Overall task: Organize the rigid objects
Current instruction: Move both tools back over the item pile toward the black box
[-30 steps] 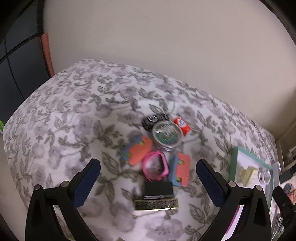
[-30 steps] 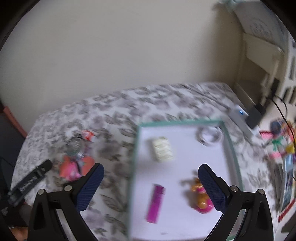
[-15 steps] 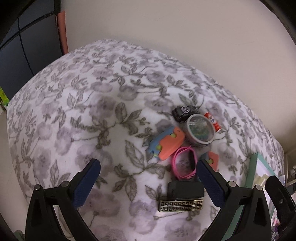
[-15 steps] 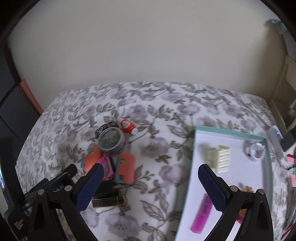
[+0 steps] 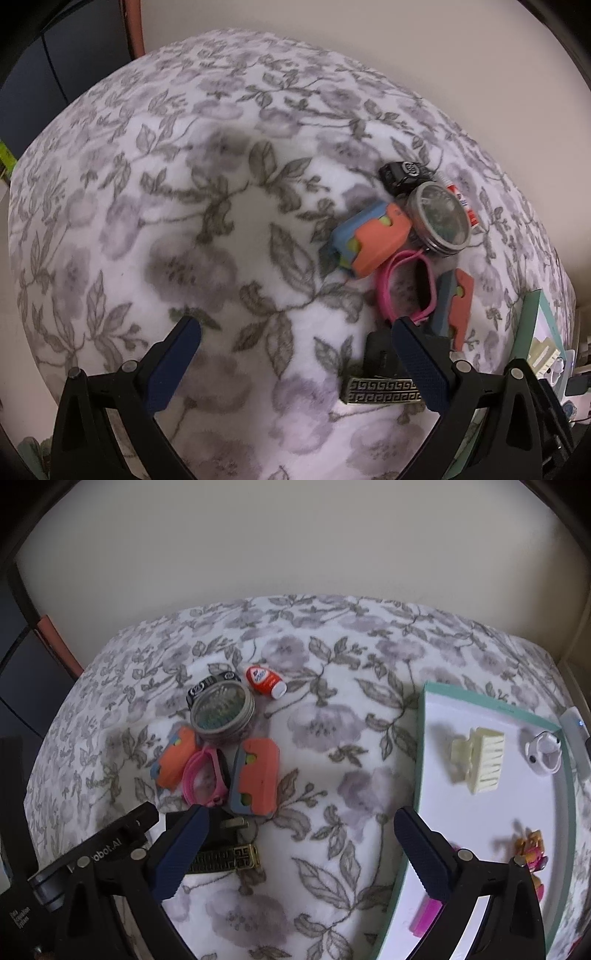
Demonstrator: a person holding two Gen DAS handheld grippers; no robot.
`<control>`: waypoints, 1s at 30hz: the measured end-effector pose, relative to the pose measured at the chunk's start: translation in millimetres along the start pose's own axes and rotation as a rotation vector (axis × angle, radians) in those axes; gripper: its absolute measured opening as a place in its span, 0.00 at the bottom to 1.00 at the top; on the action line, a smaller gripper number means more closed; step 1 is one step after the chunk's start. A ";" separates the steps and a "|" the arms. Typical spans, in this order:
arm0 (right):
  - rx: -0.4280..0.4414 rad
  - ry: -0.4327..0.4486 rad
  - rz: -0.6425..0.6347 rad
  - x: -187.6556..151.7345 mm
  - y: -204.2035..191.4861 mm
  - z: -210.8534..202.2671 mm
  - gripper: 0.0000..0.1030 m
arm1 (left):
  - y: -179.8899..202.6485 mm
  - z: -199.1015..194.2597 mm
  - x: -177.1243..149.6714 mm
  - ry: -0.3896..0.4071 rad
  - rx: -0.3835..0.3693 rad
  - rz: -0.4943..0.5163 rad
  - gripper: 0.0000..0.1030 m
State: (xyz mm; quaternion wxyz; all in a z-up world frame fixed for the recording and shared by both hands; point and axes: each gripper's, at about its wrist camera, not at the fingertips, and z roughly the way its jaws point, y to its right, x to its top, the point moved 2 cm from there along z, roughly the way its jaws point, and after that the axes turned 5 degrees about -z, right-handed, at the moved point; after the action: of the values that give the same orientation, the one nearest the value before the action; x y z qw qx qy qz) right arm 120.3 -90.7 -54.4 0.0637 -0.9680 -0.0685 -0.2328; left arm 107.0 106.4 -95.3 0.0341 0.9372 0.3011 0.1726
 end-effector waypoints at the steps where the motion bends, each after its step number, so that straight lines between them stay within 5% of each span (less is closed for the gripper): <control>1: 0.003 -0.006 -0.001 -1.1 -1.1 1.9 0.98 | -2.7 0.9 0.0 -0.003 0.001 -0.012 1.00; 30: 0.130 -0.182 -0.091 -31.2 -54.5 60.2 0.91 | -71.4 4.8 1.3 -0.036 0.138 -0.225 1.00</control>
State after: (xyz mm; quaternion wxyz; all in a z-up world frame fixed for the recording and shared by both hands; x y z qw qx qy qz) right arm 110.6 -31.0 -116.9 0.1091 -0.9749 -0.1326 -0.1419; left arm 70.2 165.6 -111.4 -0.0060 0.9006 0.4148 0.1296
